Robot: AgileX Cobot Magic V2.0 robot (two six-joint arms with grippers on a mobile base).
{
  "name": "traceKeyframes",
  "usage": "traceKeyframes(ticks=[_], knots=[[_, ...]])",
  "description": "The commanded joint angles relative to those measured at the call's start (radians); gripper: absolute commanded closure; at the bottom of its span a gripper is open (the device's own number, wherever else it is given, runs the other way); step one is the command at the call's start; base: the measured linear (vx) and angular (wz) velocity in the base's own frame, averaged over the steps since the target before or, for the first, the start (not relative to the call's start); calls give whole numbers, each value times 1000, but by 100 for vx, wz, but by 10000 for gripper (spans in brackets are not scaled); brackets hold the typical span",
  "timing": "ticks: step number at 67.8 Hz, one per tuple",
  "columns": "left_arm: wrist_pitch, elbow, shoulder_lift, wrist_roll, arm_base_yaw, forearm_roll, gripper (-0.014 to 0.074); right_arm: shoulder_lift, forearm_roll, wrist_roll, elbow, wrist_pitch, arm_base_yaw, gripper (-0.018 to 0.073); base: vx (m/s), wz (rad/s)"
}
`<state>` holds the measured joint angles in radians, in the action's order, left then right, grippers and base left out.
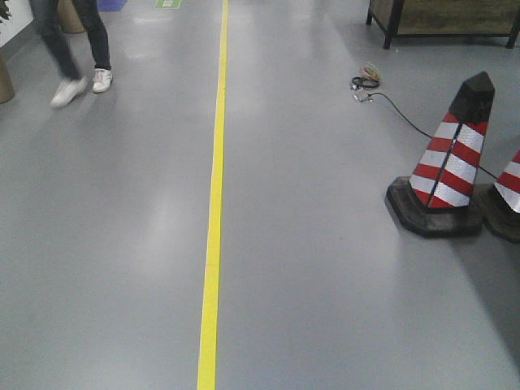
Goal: Move and align brake pads A on conveyor
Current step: 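Drive forward along the yellow floor line holding both pads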
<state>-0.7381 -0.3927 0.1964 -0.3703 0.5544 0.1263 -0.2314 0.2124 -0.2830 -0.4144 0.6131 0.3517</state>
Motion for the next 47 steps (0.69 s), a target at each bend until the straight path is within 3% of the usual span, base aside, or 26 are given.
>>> traceKeyframes(ticks=[1, 47], knots=[[92, -29, 7, -3, 1, 2, 602, -8, 20, 6, -30, -98, -3, 564, 65, 0], [92, -29, 7, -3, 1, 2, 602, -8, 20, 6, -30, -99, -3, 564, 60, -1]])
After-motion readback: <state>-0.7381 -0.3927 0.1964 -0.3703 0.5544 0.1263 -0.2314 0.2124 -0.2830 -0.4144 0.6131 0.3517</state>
